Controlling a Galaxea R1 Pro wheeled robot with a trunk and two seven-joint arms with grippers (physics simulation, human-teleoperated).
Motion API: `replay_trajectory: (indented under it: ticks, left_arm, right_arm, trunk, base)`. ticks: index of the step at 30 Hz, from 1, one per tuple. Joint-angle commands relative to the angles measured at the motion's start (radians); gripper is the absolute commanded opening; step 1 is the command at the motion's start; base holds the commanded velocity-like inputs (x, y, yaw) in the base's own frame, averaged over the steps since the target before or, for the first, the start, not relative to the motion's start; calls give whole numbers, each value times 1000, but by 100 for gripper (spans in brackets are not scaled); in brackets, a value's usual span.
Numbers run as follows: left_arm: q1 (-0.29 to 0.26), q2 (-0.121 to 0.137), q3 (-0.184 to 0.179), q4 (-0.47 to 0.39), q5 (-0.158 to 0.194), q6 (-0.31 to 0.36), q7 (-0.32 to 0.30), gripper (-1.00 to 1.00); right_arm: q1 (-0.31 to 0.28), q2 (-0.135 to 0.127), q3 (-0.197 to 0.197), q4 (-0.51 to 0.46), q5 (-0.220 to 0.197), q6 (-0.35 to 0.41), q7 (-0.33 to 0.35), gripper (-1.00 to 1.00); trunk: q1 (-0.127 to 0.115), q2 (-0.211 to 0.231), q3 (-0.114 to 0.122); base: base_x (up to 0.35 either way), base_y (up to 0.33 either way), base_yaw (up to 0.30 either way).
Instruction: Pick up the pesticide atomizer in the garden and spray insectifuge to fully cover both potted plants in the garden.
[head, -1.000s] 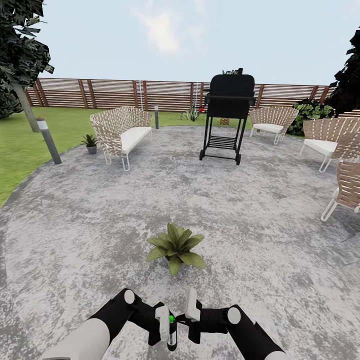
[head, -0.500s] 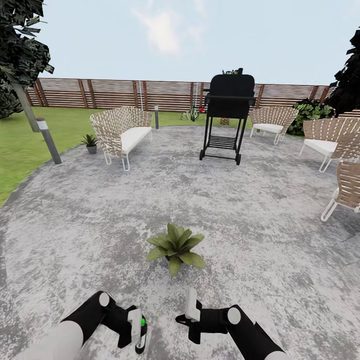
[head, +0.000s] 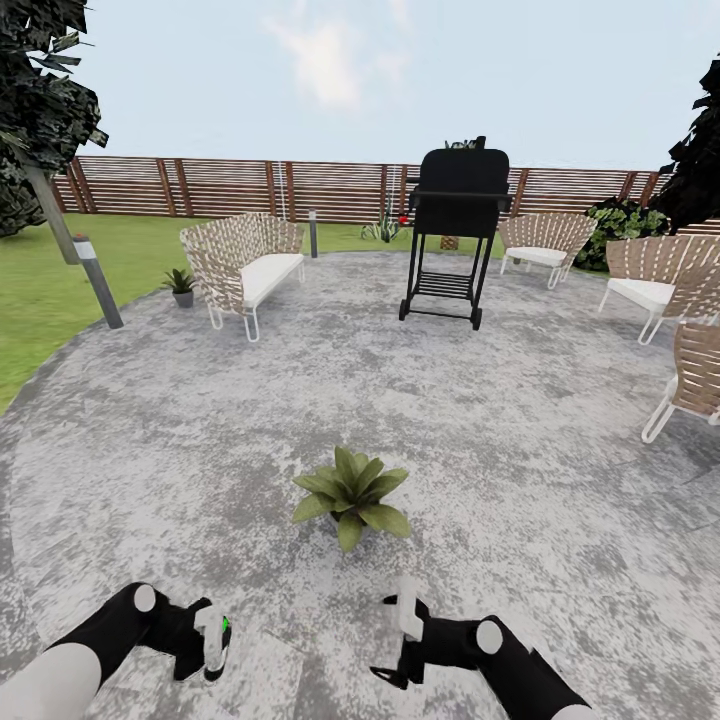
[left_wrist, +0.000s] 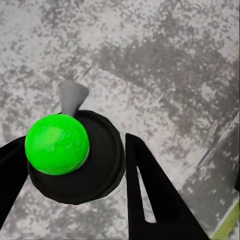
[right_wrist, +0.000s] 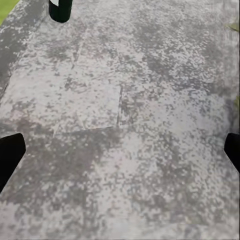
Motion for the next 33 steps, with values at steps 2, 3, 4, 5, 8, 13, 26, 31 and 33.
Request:
replay_trajectory:
  ticks: [2,3,4,5,8,13,26,31,33]
  left_arm:
    - [0,-3,50,6,26,-1,72,-100]
    - [0,-4,76,8,42,1,97,-100]
    - [0,-5,105,9,56,3,116,-100]
    - [0,-5,134,10,65,8,128,-100]
    - [-1,-7,217,10,78,59,145,-100]
    - [-2,-9,278,7,82,221,150,-100]
    - [-7,-23,283,4,139,367,142,-100]
    - [-15,-52,280,1,138,459,138,-100]
    - [-21,-62,279,-2,139,515,134,-100]
  right_arm:
    - [0,-47,-2,79,5,-7,-96,100]
    - [1,-62,-5,126,4,-8,-142,100]
    - [1,-76,-11,178,3,-8,-193,100]
    - [1,-91,-21,234,3,-9,-251,100]
    - [1,-121,-62,405,1,-21,-441,100]
    - [5,-128,-97,536,-36,-73,-701,100]
    - [13,-110,-120,543,-338,-82,-827,100]
    - [13,-120,-205,548,-460,-83,-828,100]
    - [13,-123,-230,549,-525,-83,-828,100]
  trunk:
    - [0,0,-1]
    - [0,0,-1]
    - [0,0,-1]
    - [0,0,-1]
    - [0,0,-1]
    - [0,0,-1]
    - [0,0,-1]
    - [0,0,-1]
    - [0,0,-1]
  base:
    - [0,0,0]
    - [0,0,0]
    - [0,0,0]
    - [0,0,0]
    - [0,0,0]
    - [0,0,0]
    - [0,0,0]
    - [0,0,0]
    - [0,0,0]
